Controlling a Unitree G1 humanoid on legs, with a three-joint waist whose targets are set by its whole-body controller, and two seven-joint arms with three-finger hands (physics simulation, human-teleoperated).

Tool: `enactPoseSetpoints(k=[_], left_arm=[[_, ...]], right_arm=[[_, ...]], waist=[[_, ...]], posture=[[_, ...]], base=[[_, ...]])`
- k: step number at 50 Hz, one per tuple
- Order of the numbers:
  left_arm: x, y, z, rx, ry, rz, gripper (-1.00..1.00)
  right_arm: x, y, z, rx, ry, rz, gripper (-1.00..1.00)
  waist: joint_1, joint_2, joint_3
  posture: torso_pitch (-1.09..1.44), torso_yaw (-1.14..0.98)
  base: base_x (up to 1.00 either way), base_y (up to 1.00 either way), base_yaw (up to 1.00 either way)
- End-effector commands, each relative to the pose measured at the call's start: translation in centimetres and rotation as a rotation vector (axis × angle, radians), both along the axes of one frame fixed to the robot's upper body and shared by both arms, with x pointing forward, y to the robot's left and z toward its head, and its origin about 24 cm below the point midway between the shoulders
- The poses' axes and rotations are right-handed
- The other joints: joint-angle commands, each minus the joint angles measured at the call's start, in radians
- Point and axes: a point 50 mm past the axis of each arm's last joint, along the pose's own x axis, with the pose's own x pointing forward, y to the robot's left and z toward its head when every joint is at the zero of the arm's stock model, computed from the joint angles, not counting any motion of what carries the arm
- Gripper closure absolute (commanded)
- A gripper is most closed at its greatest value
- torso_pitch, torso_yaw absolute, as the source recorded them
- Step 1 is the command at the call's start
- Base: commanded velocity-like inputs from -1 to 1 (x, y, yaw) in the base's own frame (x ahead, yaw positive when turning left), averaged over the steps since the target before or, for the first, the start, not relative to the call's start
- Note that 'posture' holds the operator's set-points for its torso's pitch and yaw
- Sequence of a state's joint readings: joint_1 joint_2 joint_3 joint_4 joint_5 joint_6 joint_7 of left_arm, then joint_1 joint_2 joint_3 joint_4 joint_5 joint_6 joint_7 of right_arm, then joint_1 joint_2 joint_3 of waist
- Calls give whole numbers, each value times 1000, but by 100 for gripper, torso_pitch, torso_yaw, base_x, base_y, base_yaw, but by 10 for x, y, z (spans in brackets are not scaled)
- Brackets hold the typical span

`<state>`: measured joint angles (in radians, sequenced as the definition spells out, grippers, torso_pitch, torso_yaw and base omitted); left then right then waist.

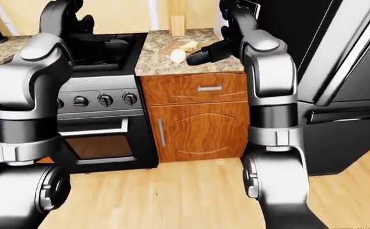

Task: Pick up the wedge of cheese and place it on the slice of bread to prepare a simple cheese on bread dish.

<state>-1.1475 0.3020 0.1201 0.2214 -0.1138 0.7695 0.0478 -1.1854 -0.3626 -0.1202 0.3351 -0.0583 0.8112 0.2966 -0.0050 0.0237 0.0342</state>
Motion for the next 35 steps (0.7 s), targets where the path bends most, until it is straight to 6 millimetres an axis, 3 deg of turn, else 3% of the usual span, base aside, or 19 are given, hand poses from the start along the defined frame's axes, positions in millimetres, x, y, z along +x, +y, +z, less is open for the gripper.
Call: enactPoseSetpoints(k=[1,4,7,9,11,14,18,20,22,23,24,25,27,30,33,35], left_arm=[[-6,2,18,-1,-73,10,-100],[-6,2,19,0,-75,9,-100],[-7,2,21,1,-79,9,-100],[-8,2,23,1,-82,9,-100],[-8,2,23,1,-84,10,-100],[-8,3,23,1,-86,12,-100],[-9,3,25,1,-89,13,-100],[-9,3,25,1,-90,13,-100],[-9,2,26,1,-90,12,-100],[-9,2,25,1,-91,12,-100],[-9,2,25,1,-90,12,-100],[-9,3,25,1,-90,12,-100],[-9,3,24,0,-89,13,-100],[-9,3,24,-1,-88,13,-100],[-9,3,24,-2,-90,14,-100],[-9,3,25,-2,-91,13,-100]], right_arm=[[-5,3,16,-5,-78,9,-100],[-5,3,20,-5,-78,11,-100],[-5,3,19,-7,-77,12,-100],[-5,4,17,-7,-77,13,-100],[-4,4,16,-7,-76,15,-100],[-4,5,20,-7,-74,17,-100],[-5,5,18,-7,-77,18,-100],[-5,5,21,-8,-77,18,-100],[-5,5,21,-9,-77,18,-100],[-5,6,21,-9,-77,18,-100],[-5,6,21,-9,-76,19,-100],[-5,6,16,-11,-76,19,-100],[-4,6,15,-11,-75,19,-100],[-5,7,18,-12,-74,20,-100],[-5,7,17,-12,-74,21,-100],[-5,6,17,-12,-75,20,-100]], waist=[[8,-11,-17],[8,-2,-21],[0,42,-24],[1,26,-23],[-1,40,-20],[1,22,-28],[8,-14,-10],[16,-48,-11],[21,-112,-28],[13,-71,-19],[18,-87,-17],[16,-86,-15],[13,-71,-19],[11,-45,-9],[3,-8,-8],[-6,36,-15]], posture=[[0,0],[0,0],[0,0],[0,0],[0,0],[0,0],[0,0],[0,0],[0,0],[0,0],[0,0],[0,0],[0,0],[0,0],[0,0],[0,0]], base=[[12,0,0],[12,0,0],[13,0,0],[12,0,0],[13,0,0],[14,0,0],[20,0,0],[25,0,0],[24,0,0],[24,0,0],[25,0,0],[24,0,0],[25,0,0],[24,0,0],[24,0,0],[25,0,0]])
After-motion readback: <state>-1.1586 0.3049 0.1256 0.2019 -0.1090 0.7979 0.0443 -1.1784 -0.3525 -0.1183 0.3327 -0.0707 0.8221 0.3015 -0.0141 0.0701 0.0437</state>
